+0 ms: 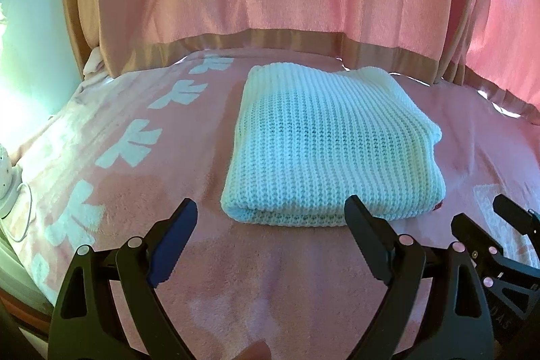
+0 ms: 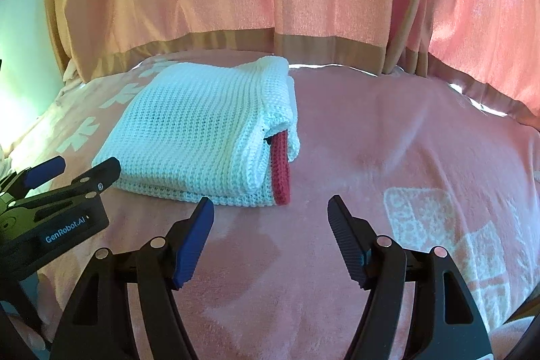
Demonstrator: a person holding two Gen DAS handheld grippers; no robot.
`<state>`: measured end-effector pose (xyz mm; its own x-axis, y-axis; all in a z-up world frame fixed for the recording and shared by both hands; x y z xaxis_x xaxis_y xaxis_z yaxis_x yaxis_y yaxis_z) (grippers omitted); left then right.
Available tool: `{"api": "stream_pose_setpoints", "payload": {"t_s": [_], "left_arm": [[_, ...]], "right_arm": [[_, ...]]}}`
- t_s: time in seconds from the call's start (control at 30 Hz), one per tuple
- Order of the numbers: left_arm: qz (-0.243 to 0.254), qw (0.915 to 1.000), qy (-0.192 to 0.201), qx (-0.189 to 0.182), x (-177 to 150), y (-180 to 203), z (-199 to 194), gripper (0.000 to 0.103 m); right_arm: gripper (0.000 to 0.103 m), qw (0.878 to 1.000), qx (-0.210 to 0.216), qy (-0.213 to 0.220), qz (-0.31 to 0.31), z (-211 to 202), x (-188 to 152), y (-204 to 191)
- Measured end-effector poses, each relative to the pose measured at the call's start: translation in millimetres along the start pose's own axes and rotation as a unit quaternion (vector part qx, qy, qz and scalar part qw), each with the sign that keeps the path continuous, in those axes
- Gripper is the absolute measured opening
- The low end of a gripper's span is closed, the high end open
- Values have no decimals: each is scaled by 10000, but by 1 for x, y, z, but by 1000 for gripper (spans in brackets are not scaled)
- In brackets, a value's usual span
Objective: Fold small clothes
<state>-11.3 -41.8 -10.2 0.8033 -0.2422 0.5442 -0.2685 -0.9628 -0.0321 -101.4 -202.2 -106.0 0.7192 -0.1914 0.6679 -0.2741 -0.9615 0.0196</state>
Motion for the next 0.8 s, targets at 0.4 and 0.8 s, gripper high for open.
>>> {"api": "stream_pose_setpoints", "payload": {"t_s": [0.4,0.8], "left_arm": [[28,9999,-159,-36,-2,1,4,98],[164,9998,-149,16,-9,5,8,98]], "right_arm": [[68,10000,33,-10,15,1,-2,3],[72,10000,12,5,88,1,-3,1]]}}
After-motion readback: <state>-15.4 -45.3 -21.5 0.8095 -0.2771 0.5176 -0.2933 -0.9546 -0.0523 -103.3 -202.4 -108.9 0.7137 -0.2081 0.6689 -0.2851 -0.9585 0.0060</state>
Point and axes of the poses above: each gripper's, at about its wrist camera, not at the fingertips, and z roughly the way its jaws point, y to its right, x to its top, the point moved 2 cm from there along z, roughly the way its jaws point, and after that the axes turned 14 degrees about -y, right-handed, at the moved point
